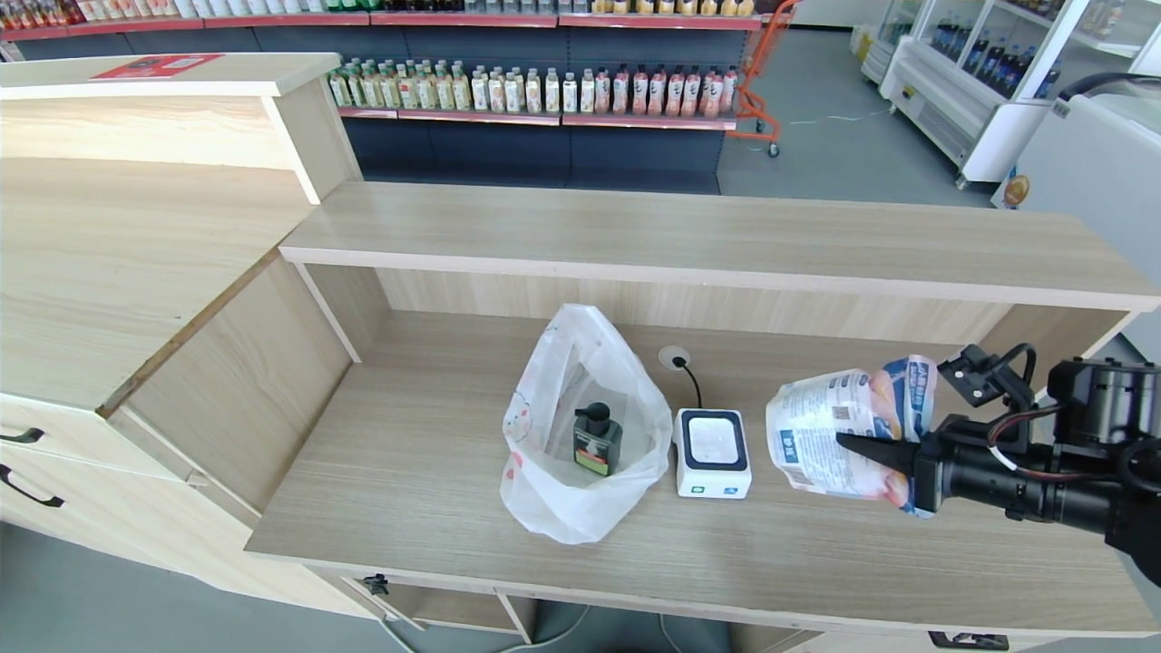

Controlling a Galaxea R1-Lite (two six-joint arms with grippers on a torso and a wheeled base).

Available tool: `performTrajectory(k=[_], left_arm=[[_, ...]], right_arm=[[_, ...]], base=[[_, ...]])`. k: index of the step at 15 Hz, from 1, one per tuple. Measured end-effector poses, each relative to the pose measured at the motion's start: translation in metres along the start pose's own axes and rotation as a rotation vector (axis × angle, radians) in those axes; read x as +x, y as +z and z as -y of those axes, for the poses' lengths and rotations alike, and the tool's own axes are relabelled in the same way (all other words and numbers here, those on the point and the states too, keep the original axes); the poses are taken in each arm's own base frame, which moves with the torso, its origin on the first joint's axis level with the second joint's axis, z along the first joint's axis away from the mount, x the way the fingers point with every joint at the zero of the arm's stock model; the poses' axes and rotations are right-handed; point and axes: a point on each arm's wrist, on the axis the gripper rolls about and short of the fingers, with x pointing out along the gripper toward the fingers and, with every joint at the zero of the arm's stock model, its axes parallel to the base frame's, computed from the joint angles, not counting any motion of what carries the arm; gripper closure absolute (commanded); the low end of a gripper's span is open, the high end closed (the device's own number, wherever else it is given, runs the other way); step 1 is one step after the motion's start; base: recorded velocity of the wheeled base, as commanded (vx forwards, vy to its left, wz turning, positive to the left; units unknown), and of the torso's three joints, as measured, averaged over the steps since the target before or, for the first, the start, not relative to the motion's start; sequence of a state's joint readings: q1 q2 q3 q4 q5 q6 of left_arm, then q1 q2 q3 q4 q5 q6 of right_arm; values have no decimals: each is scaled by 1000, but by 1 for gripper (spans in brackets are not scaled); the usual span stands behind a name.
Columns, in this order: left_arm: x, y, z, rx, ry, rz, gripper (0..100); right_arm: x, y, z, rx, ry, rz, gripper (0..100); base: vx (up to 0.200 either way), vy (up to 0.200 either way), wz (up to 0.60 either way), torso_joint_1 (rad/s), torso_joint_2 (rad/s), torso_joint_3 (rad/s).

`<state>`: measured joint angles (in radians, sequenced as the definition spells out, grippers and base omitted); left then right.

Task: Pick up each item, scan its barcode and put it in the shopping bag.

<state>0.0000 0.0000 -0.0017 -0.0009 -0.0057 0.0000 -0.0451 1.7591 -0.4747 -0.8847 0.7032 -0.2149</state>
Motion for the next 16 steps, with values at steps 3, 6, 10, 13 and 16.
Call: performTrajectory(k=[3,6,10,13,16], left_arm=[[0,0,0,1,-1,0,0],[0,0,0,4,-2,0,0],[0,0,0,-4,0,0,0],[0,0,0,-4,-1,0,0],[0,0,0,-4,0,1,0]], right_arm=[[-4,2,1,60,-13,9,100],[-4,3,1,62,-14,10,100],[6,3,8,57,-12,7,100],[25,2,18,51,-26,-4,100],[51,8,29,18,-47,3,100]], base=[[0,200,0,4,-1,1],[0,200,0,7,-1,7],[0,50,0,4,3,-3],[0,0,0,0,0,0],[0,0,0,0,0,0]])
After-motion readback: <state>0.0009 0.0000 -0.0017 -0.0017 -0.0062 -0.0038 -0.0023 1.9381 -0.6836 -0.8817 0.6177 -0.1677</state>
